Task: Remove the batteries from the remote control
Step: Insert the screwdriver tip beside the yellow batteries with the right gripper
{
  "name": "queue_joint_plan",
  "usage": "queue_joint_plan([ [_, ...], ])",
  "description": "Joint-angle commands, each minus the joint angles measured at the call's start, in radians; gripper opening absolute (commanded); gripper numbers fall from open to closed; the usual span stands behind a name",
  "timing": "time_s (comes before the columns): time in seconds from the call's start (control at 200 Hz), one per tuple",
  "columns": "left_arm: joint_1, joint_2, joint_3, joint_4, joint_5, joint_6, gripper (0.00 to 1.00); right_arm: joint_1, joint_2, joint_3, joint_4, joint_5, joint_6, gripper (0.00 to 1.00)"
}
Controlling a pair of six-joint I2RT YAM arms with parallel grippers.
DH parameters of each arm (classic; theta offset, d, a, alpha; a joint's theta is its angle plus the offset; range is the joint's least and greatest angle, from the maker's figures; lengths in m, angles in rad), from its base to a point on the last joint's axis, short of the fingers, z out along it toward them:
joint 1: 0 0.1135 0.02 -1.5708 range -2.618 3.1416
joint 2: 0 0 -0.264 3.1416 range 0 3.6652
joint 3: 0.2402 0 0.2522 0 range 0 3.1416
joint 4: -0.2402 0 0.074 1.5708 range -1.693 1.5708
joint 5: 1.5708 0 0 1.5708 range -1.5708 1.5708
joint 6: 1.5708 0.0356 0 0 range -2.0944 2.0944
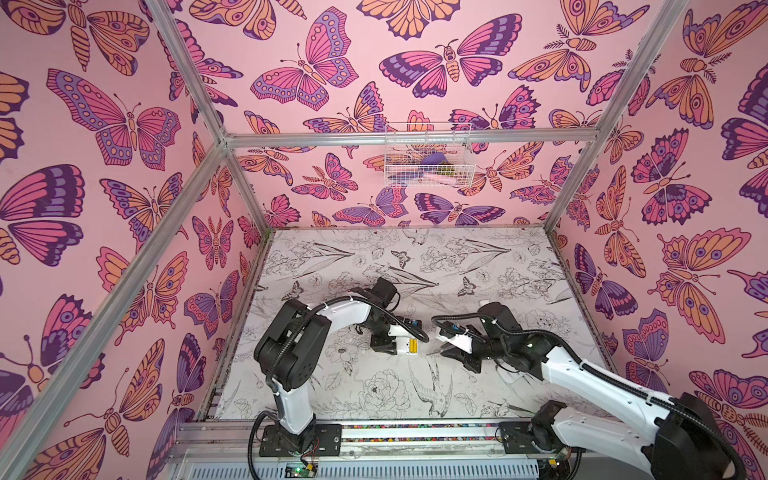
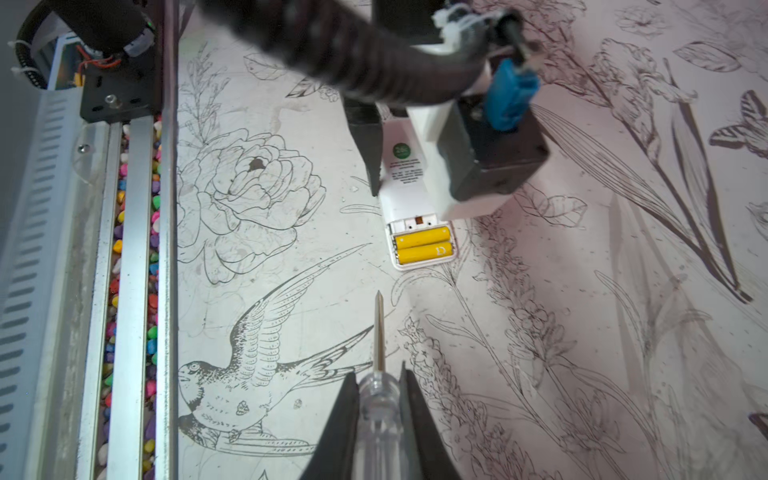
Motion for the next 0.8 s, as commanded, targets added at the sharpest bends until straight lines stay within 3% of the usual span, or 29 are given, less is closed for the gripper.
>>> queue_joint_plan([
  [0.0, -0.014, 0.004, -0.026, -0.045, 0.006, -0.014, 0.61, 0.027, 0.036, 0.008, 0.059, -0.033, -0.069, 0.00],
  [0.135, -0.021, 0.004, -0.030, -0.045, -0.001, -0.020, 0.65, 0.034, 0.067, -0.005, 0.138, -0.021, -0.060, 0.00],
  [0.311, -0.033, 0.012, -0.030, -0.046, -0.014, -0.020, 0.51, 0.037, 0.121, 0.006, 0.171, 0.007, -0.089, 0.00],
  [0.797, -0.034, 0.007, -0.031, -0.053, -0.012, -0.031, 0.49, 0.071, 0.209, 0.041, 0.173, 0.061, -0.179, 0.00],
])
